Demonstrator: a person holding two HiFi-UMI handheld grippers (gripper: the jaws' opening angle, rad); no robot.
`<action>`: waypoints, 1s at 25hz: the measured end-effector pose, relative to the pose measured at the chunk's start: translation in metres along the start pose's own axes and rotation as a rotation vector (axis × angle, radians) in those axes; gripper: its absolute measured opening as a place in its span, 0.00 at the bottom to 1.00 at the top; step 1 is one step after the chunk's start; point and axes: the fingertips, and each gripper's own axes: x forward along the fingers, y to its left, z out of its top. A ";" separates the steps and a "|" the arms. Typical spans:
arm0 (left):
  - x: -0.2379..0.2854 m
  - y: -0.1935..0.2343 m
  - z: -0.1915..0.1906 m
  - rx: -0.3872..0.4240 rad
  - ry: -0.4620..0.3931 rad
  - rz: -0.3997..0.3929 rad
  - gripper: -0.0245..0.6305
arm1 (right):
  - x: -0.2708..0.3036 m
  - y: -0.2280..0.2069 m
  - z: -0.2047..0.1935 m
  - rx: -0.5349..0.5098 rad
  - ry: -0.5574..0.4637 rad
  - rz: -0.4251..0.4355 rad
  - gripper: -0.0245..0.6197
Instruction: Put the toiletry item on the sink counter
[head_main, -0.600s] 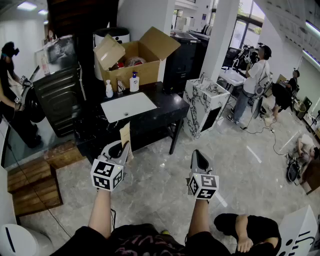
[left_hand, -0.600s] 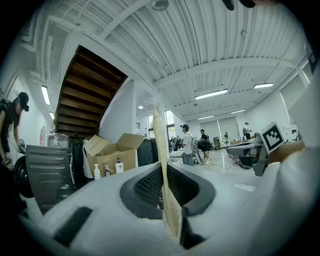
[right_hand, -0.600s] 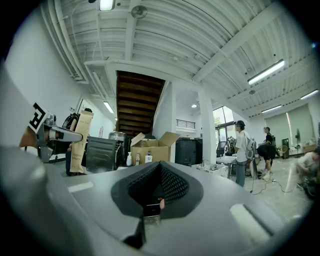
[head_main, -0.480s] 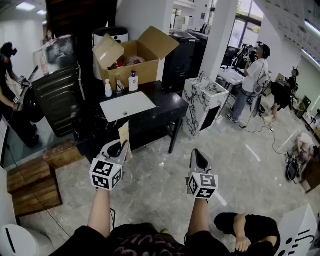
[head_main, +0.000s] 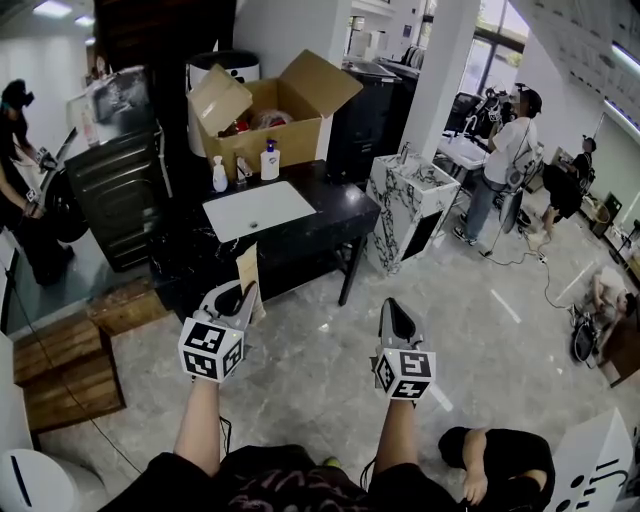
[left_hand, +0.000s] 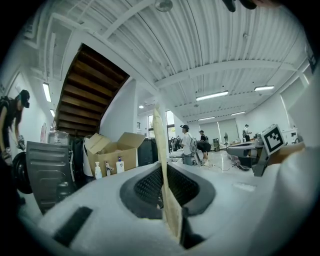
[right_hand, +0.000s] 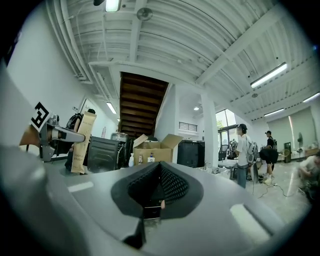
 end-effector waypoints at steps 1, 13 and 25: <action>-0.001 0.003 -0.001 -0.004 0.000 -0.003 0.08 | 0.002 0.003 0.000 -0.005 0.001 -0.001 0.05; -0.011 0.038 -0.013 -0.025 -0.006 -0.077 0.08 | 0.010 0.055 -0.013 -0.016 0.050 -0.039 0.05; 0.037 0.033 -0.036 -0.023 0.041 -0.119 0.08 | 0.035 0.029 -0.031 -0.012 0.082 -0.056 0.05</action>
